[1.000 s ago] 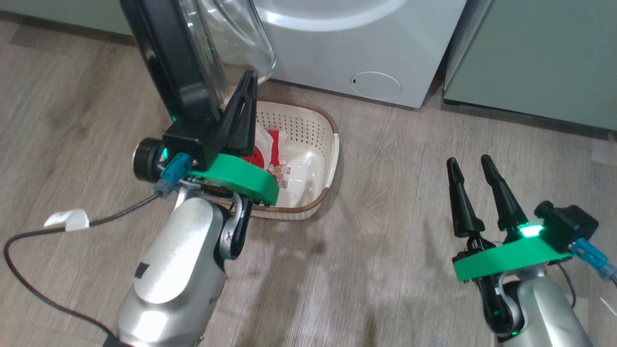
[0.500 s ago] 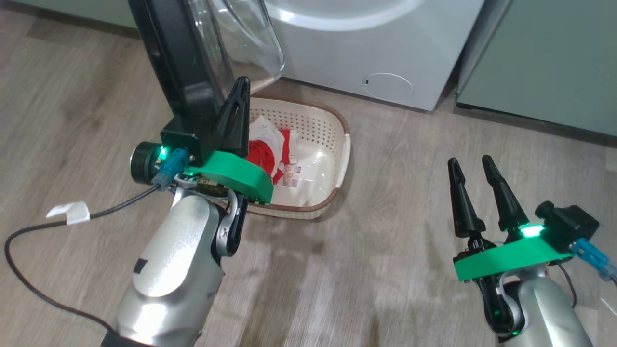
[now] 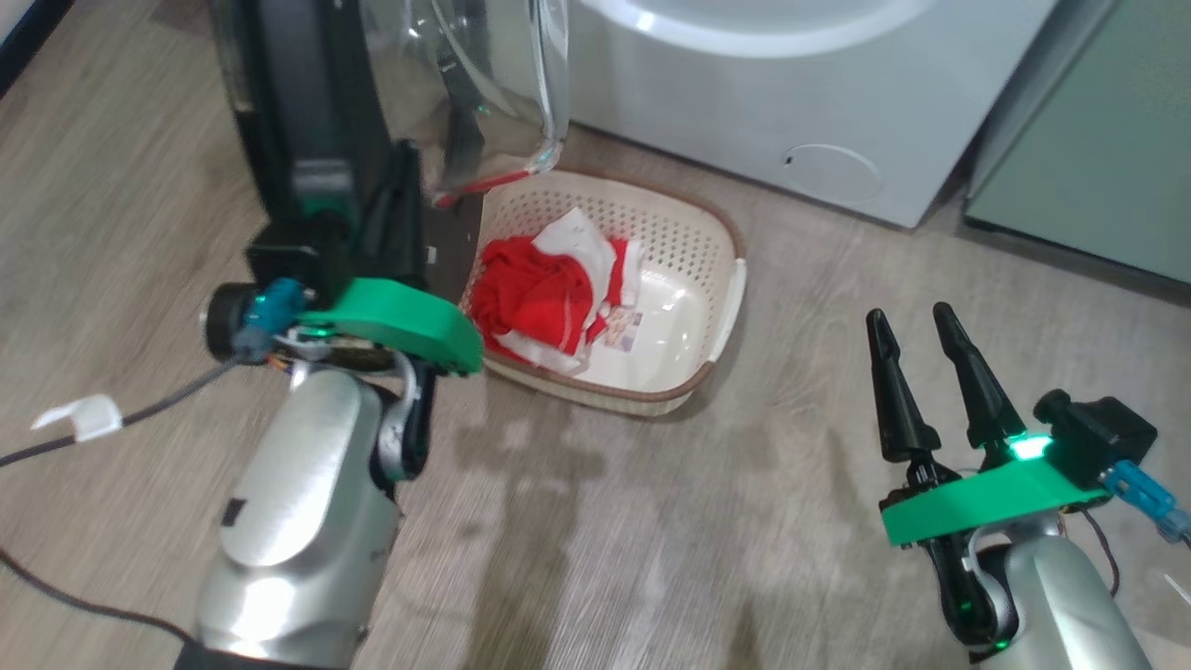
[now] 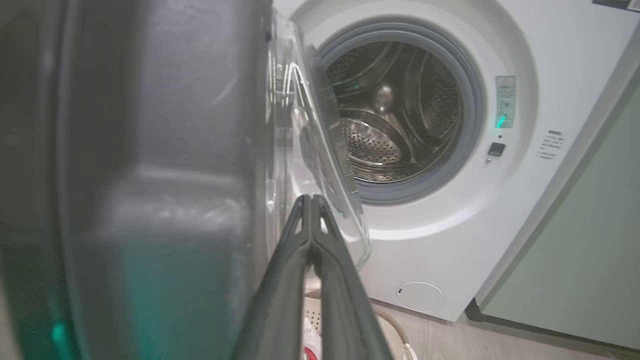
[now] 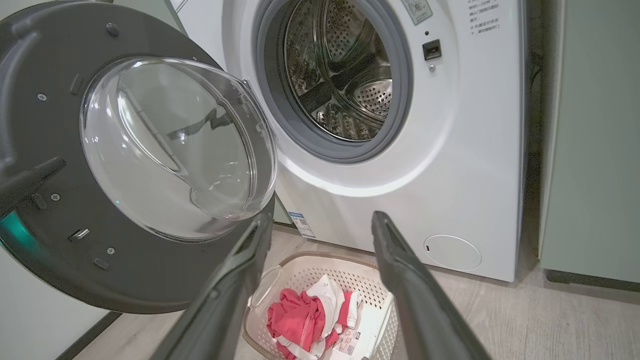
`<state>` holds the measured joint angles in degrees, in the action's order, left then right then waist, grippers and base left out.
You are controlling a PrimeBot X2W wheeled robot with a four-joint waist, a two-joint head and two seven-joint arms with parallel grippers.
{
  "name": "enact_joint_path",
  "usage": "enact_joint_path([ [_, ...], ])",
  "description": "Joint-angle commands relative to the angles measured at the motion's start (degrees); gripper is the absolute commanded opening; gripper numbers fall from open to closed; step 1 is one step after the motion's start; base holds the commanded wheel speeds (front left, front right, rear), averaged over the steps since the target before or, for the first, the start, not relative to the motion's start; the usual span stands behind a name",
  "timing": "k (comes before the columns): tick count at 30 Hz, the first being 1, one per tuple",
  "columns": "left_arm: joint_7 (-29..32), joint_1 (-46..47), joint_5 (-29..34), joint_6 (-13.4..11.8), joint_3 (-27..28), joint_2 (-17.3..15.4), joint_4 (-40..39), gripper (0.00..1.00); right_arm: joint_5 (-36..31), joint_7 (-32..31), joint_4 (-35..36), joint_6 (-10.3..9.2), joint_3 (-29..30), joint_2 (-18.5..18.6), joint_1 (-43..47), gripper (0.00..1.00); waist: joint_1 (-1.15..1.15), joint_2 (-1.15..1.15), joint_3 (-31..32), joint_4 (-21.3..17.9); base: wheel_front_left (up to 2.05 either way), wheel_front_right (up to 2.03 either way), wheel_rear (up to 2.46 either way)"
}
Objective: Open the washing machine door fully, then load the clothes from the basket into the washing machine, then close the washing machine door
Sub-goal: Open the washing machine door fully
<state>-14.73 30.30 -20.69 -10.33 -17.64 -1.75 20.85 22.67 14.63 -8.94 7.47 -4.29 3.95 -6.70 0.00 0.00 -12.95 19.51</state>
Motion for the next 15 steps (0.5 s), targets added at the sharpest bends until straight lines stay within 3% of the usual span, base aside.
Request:
enact_joint_path([
  [1,-0.27,0.81,-0.06,-0.55,3.74,-1.12,-2.14,0.0,-0.56,0.37,1.85,0.02,-1.58,0.79,-1.26,1.0,0.0,0.0,-1.27,1.3,0.0,0.0,0.0],
  [15,-0.27,1.14,1.2,2.12,19.48,-1.12,-2.2,0.0,-0.94,-0.62,3.22,0.02,-2.63,3.54,-2.66,1.0,0.0,0.0,-6.74,3.81,0.0,0.0,0.0],
])
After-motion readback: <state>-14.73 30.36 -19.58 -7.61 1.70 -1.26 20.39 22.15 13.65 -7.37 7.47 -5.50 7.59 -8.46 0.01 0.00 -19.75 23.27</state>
